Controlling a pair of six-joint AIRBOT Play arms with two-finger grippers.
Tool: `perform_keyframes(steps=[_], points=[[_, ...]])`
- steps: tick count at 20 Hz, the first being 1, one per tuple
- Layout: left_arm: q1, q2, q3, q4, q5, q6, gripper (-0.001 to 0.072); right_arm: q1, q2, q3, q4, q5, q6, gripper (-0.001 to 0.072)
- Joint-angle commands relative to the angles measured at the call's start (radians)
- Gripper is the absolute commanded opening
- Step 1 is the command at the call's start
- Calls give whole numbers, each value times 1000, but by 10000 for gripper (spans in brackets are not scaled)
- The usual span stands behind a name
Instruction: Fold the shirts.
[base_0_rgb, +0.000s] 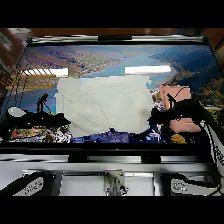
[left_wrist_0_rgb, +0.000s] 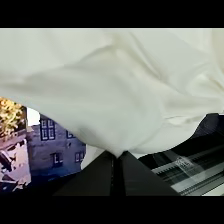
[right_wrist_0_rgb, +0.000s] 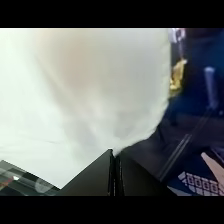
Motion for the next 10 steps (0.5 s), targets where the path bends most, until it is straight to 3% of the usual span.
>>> perform_keyframes(steps=[1, 7, 10], points=[[23, 1, 60, 37, -40, 1, 29, 26, 12, 105, 15, 45, -36, 42], [127, 0, 110, 40, -138, 15, 29, 26, 3, 280, 4, 196, 72, 41], [127, -3, 110, 40, -138, 15, 30, 41, -58, 280, -2, 157, 102, 42]])
